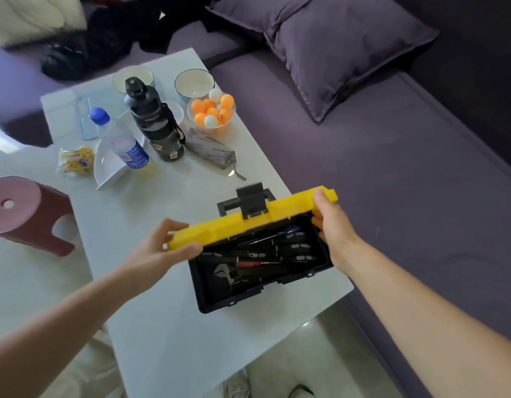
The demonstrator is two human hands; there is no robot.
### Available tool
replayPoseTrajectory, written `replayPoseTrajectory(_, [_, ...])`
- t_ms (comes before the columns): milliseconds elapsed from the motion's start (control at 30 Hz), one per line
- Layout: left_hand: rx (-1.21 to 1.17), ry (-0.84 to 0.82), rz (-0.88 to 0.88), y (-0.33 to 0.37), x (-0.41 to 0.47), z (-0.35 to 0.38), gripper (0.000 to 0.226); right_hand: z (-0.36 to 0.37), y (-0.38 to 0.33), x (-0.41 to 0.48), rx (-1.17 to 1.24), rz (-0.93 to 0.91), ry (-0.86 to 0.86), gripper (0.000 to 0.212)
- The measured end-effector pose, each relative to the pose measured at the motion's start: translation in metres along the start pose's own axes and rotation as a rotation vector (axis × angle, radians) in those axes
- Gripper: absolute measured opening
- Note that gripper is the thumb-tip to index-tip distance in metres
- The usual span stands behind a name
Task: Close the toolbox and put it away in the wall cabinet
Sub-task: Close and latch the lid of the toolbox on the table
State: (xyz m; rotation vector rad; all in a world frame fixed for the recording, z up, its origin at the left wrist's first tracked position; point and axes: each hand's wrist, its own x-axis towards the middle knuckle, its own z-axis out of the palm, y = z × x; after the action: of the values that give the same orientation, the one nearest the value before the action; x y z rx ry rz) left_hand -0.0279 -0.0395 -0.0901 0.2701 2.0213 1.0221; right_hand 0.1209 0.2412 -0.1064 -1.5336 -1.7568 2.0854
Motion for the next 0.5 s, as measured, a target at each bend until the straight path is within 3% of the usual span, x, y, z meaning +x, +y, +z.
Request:
replayPoseTrajectory(100, [0.378,-0.062,0.081,-0.016,-0.01,0.012,0.081,-0.003,0.011,-0.009,-0.077,0.059,0.082,0.068])
replayPoseTrajectory(233, [0.74,-0.097,0.157,-0.02,-0.003,0.032,0.077,-0.014,0.035,-0.013,-0.378,0.108,0.231,0.075])
replayPoseTrajectory(333, [1.057,-0.123,0.153,-0.023,0.011,0.06,0.086,-0.017,0.05,-0.016,-0.509,0.094,0.216,0.079])
replayPoseTrajectory(500, [1.11,-0.065,0.133,-0.03,0.017,0.085,0.102,-0.013,0.066,-0.022,-0.482,0.08,0.15,0.081])
